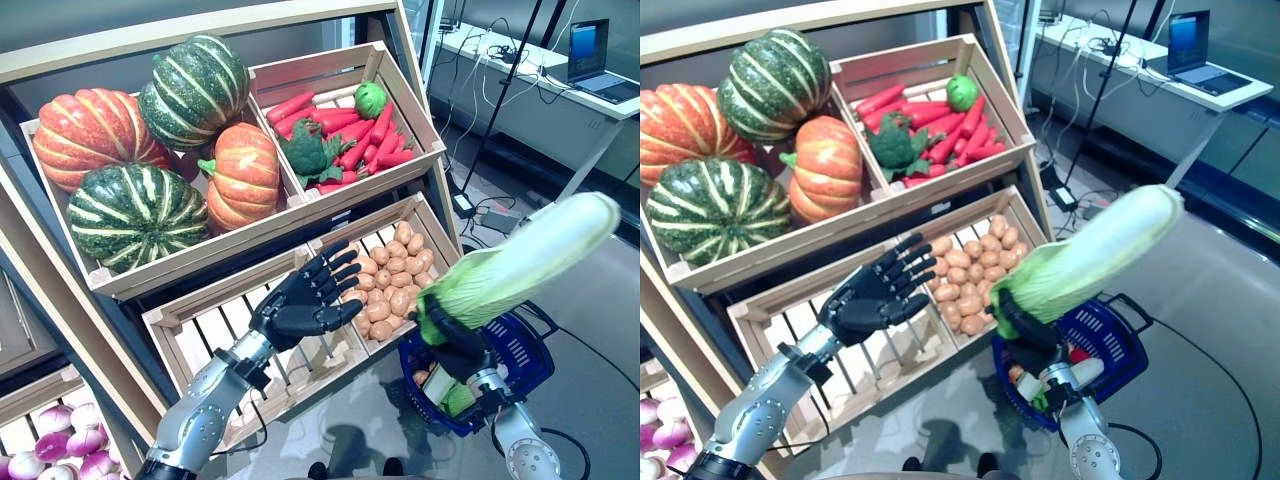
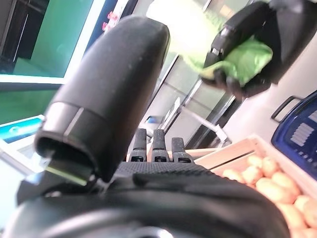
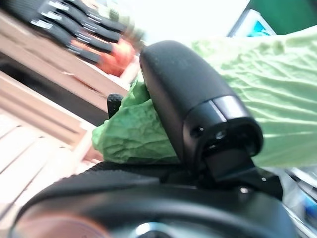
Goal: Put vegetables into the basket
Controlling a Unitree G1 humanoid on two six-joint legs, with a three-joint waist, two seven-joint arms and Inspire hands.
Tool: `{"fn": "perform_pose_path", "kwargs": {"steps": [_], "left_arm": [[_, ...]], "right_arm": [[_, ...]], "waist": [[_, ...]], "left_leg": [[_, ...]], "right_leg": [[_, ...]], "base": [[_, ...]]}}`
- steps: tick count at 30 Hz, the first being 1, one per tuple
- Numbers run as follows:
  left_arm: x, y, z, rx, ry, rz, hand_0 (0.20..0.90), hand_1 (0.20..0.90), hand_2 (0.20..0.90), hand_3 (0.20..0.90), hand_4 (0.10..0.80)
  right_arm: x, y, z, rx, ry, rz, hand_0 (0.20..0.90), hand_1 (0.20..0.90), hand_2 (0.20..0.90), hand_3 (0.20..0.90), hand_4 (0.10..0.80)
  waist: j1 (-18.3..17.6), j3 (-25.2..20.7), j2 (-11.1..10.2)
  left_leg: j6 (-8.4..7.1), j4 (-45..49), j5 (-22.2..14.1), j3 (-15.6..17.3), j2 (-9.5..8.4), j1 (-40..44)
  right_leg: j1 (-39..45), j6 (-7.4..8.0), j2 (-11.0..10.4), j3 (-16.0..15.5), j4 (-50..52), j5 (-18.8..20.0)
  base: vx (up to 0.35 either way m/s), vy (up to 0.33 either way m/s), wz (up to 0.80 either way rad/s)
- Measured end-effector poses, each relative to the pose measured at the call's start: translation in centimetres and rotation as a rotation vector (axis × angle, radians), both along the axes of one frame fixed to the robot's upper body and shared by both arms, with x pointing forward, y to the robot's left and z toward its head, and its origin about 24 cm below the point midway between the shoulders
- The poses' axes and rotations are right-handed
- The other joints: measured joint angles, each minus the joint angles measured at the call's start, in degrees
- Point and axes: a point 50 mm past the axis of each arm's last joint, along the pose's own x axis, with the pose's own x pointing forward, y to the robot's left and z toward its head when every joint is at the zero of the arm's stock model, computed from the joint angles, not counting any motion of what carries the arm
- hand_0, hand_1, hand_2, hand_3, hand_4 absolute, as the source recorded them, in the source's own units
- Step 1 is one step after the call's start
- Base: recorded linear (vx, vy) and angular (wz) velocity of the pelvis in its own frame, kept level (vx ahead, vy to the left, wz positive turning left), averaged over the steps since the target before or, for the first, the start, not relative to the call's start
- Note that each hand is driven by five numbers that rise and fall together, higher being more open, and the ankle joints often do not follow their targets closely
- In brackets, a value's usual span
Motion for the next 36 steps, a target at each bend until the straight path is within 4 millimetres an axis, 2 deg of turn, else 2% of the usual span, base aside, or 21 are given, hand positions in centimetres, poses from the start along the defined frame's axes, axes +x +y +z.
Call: {"fn": "perform_pose_path", "kwargs": {"steps": [5, 12, 17, 21, 25, 29, 30, 33, 36], "left_arm": [[-0.1, 0.3, -0.2, -0.005, 0.021, 0.045, 0.900, 0.900, 0.900, 0.900, 0.800], [-1.1, 0.8, -1.5, -0.013, 0.086, 0.103, 0.900, 0.900, 0.900, 0.900, 0.800], [-1.1, 1.0, -1.4, -0.076, 0.079, 0.132, 0.900, 0.900, 0.900, 0.900, 0.800], [-0.5, 1.3, -0.9, -0.103, 0.030, 0.160, 0.900, 0.900, 0.900, 0.900, 0.800], [1.0, 0.9, -0.1, -0.142, -0.017, 0.175, 0.900, 0.900, 0.900, 0.900, 0.800], [2.9, 0.3, 1.5, -0.185, -0.085, 0.173, 0.900, 0.900, 0.900, 0.900, 0.800], [3.4, 0.0, 2.0, -0.191, -0.105, 0.163, 0.900, 0.900, 0.900, 0.900, 0.800], [4.1, -0.6, 2.5, -0.189, -0.127, 0.142, 0.900, 0.900, 0.900, 0.900, 0.800], [5.2, -1.8, 3.2, -0.193, -0.142, 0.092, 0.900, 0.900, 0.900, 0.900, 0.800]], "right_arm": [[-0.3, -0.7, -0.5, 0.129, 0.012, -0.219, 0.300, 0.300, 0.300, 0.300, 0.400], [-1.3, -1.8, -3.0, 0.224, 0.178, -0.427, 0.300, 0.300, 0.300, 0.300, 0.400], [-1.2, -3.1, -4.0, 0.348, 0.219, -0.604, 0.300, 0.300, 0.300, 0.300, 0.400], [0.5, -4.1, -3.7, 0.445, 0.199, -0.684, 0.300, 0.300, 0.300, 0.300, 0.400], [3.0, -4.6, -3.3, 0.522, 0.186, -0.709, 0.300, 0.300, 0.300, 0.300, 0.400], [6.5, -5.0, -0.6, 0.513, 0.099, -0.671, 0.300, 0.300, 0.300, 0.300, 0.400], [7.6, -5.0, 0.5, 0.517, 0.063, -0.658, 0.300, 0.300, 0.300, 0.300, 0.400], [9.6, -4.6, 2.1, 0.531, 0.016, -0.630, 0.300, 0.300, 0.300, 0.300, 0.400], [11.5, -4.8, 3.4, 0.515, 0.004, -0.629, 0.300, 0.300, 0.300, 0.300, 0.400]], "waist": [[-0.02, 0.04, 0.07], [0.10, 0.52, 0.67], [0.45, 1.92, 1.46], [0.34, 6.22, 1.83], [0.93, 12.34, 2.01], [1.87, 20.01, 2.83], [1.98, 22.34, 3.16], [2.81, 23.53, 3.12], [3.70, 23.76, 3.04]], "left_leg": [[0.00, 0.01, 0.01, 0.12, 0.00, -0.63], [0.03, 0.00, -0.01, 0.15, -0.03, -0.96], [0.09, 0.05, 1.54, -0.16, -0.15, -6.75], [-0.08, 0.24, 2.92, -0.77, -0.20, -10.61], [-0.63, 1.55, 3.75, -1.43, -0.06, -14.87], [-1.01, 5.87, 3.67, -2.87, -0.09, -20.97], [-1.03, 7.07, 3.65, -3.05, -0.09, -22.86], [-1.12, 9.93, 3.36, -3.16, -0.11, -27.73], [-0.67, 16.26, 1.64, -3.18, -0.56, -33.55]], "right_leg": [[-0.68, -0.06, 0.01, 0.08, 0.01, 0.08], [-0.97, -0.02, -0.01, 0.08, 0.00, 0.05], [-6.55, -0.19, -0.09, -0.29, 0.16, 1.48], [-10.19, -0.65, -0.11, -0.73, 0.20, 2.86], [-13.39, -1.04, 0.07, -2.14, 0.31, 3.81], [-17.65, -1.81, 0.05, -3.17, 1.92, 4.76], [-19.48, -2.15, 0.04, -3.57, 3.40, 4.51], [-24.76, -2.75, -0.21, -3.81, 7.65, 3.44], [-32.16, -2.89, -2.03, -4.07, 18.18, -0.92]], "base": [[0.020, -0.013, -0.01], [-0.001, -0.011, 0.00], [-0.248, -0.015, 0.04], [-0.215, -0.052, 0.06], [-0.233, -0.071, 0.13], [-0.216, -0.059, 0.15], [-0.223, -0.045, 0.16], [-0.146, -0.003, 0.09], [-0.124, 0.029, 0.17]]}}
